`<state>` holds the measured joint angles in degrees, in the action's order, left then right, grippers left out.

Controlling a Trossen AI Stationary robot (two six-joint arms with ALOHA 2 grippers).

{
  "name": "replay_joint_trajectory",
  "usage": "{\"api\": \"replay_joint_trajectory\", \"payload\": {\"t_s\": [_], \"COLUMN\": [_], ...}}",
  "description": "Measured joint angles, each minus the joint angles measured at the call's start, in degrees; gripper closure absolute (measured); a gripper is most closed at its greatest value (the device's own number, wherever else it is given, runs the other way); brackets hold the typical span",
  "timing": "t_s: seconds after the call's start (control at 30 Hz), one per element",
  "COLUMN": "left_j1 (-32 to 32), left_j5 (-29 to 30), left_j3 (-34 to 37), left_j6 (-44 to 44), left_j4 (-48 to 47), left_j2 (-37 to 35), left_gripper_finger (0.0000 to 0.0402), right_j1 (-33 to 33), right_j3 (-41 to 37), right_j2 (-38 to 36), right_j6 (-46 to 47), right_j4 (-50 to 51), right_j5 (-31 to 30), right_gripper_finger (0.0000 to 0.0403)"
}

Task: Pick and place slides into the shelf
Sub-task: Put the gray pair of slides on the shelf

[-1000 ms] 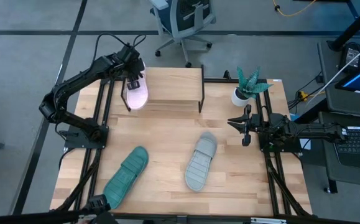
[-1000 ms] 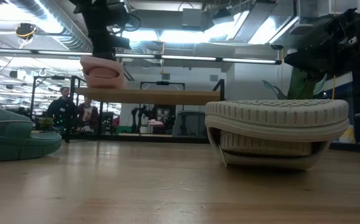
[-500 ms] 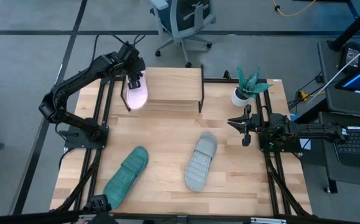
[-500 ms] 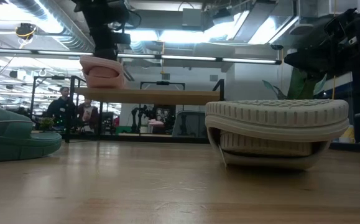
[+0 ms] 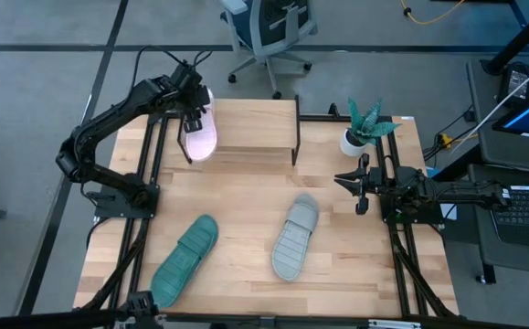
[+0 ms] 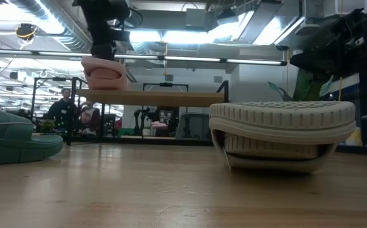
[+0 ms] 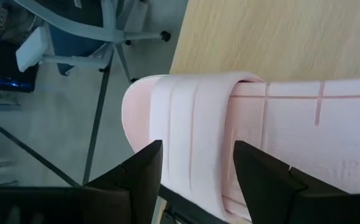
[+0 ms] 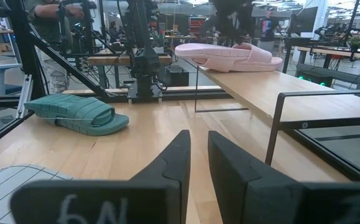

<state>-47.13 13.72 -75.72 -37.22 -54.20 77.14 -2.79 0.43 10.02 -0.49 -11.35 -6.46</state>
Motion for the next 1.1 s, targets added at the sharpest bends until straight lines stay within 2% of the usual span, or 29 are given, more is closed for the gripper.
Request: {"api": "replay_joint_trajectory", "payload": {"t_s": [0.37, 0.57, 0.77, 0.83, 0.93, 1.0, 1.1], "left_j1": [3.5, 7.4, 15.5, 19.1, 24.1, 27.3, 32.2], "left_j5": [-2.1, -8.7, -13.2, -12.7, -8.1, -4.6, -3.4], "left_j3": [-0.1, -0.1, -0.1, 0.8, 3.8, 6.7, 11.9], "left_j6": [2.6, 7.6, 13.1, 15.0, 18.2, 19.4, 20.2], "left_j4": [0.5, -0.7, -3.5, -3.9, -3.3, -2.9, 0.5], "left_j2": [-11.6, -18.4, -24.4, -26.0, -28.1, -29.3, -30.4], "left_gripper_finger": [0.0211, 0.0211, 0.0211, 0.0211, 0.0211, 0.0211, 0.0211], "right_j1": [0.0, 0.0, 0.0, 0.0, 0.0, 0.0, 0.0], "right_j3": [0.0, 0.0, 0.0, 0.0, 0.0, 0.0, 0.0], "right_j2": [0.0, 0.0, 0.0, 0.0, 0.0, 0.0, 0.0], "right_j6": [0.0, 0.0, -0.1, -0.6, -1.4, -1.3, -1.3], "right_j4": [0.0, 0.0, 0.0, 0.0, 0.0, 0.0, 0.0], "right_j5": [0.0, 0.0, 0.0, 0.0, 0.0, 0.0, 0.0], "right_gripper_finger": [0.0344, 0.0344, 0.0344, 0.0344, 0.0344, 0.0344, 0.0344]}}
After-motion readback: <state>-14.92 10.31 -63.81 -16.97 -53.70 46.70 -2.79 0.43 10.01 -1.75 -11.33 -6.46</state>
